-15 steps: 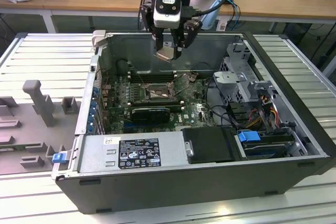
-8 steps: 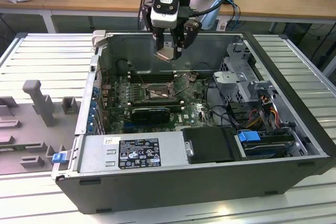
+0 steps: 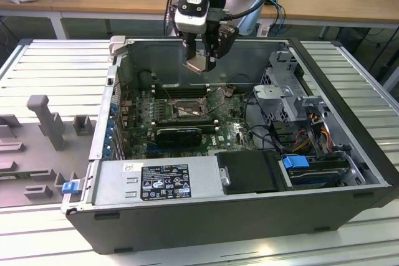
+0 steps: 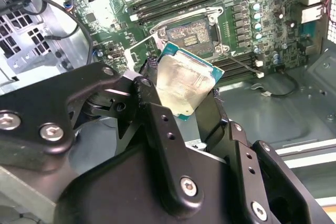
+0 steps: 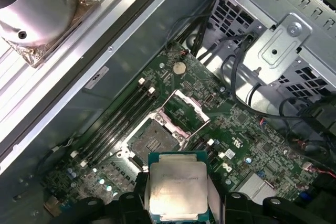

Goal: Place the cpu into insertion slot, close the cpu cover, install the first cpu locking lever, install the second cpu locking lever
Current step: 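Place the cpu into insertion slot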

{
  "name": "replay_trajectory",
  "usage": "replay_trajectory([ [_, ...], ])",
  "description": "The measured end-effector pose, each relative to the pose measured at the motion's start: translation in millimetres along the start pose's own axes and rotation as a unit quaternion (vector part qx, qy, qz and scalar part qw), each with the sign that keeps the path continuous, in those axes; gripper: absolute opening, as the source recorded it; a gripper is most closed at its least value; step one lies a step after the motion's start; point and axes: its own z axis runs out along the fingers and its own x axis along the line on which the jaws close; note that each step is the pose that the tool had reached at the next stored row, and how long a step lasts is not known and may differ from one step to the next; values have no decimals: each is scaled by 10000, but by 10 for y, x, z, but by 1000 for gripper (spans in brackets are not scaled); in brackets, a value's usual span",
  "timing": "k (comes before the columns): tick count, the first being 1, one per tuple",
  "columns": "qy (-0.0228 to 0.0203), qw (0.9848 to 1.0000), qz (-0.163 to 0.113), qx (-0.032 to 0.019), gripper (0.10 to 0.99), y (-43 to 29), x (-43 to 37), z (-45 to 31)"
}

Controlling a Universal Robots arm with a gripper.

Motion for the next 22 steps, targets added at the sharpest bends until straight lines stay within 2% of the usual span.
replay_trajectory([
  [5,-19,9997,225,-4,529,0,0,2],
  [14,-47,9983,575,-10,529,0,0,4],
  [18,-60,9974,724,-12,529,0,0,5],
  [22,-76,9957,925,-15,529,0,0,6],
])
